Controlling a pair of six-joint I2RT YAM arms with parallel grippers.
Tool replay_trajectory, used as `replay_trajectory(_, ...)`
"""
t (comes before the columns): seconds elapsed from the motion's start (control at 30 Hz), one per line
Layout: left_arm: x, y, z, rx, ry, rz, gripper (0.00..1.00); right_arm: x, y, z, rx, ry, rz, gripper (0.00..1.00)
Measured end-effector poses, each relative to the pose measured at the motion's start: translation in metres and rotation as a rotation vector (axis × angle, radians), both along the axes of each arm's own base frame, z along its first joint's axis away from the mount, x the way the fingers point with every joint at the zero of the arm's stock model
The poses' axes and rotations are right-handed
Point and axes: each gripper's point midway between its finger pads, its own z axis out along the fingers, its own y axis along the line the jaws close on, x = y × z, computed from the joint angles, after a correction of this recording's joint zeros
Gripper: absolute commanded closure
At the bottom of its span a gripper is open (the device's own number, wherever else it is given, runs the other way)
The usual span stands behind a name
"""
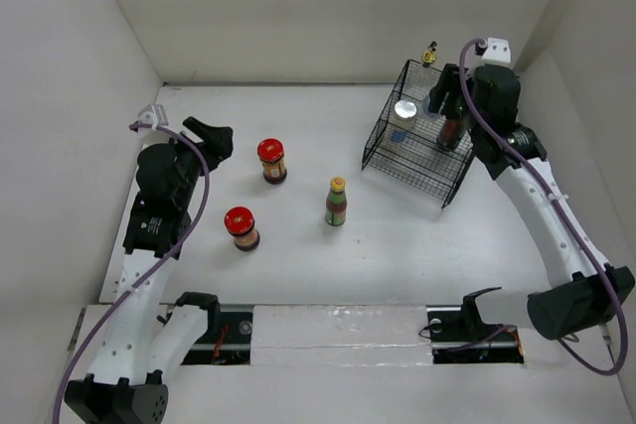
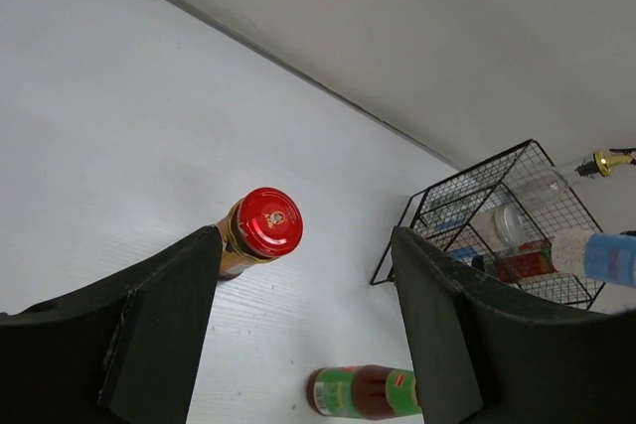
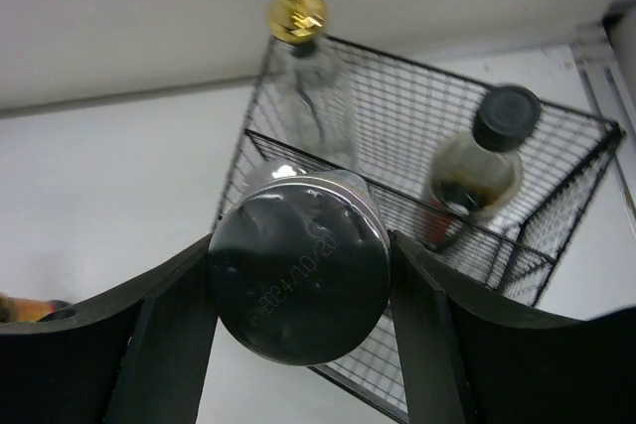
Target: Organize the condiment bottles
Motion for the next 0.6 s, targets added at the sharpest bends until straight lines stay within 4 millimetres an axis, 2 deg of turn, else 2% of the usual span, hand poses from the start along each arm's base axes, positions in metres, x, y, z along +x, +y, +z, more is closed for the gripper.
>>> replay_trajectory(0.1,0.001,-0.001,0.0,-0.001,-0.001,-0.004,0.35,0.004,-0.024,-0.027,0.001,0.084,-0.053,0.51)
replay_trajectory(0.2,0.002,-0.002,-0.001,-0.001,0.001,-0.008,0.35,0.006,-0.036,-0.044,0.013,0.133,-0.066,0.51)
replay_trajectory(0.6,0.003,-0.003,-0.002,-0.002,0.004,-0.015,0.35,0.026,-0.04,-0.086,0.034,0.237,-0.055,0.52)
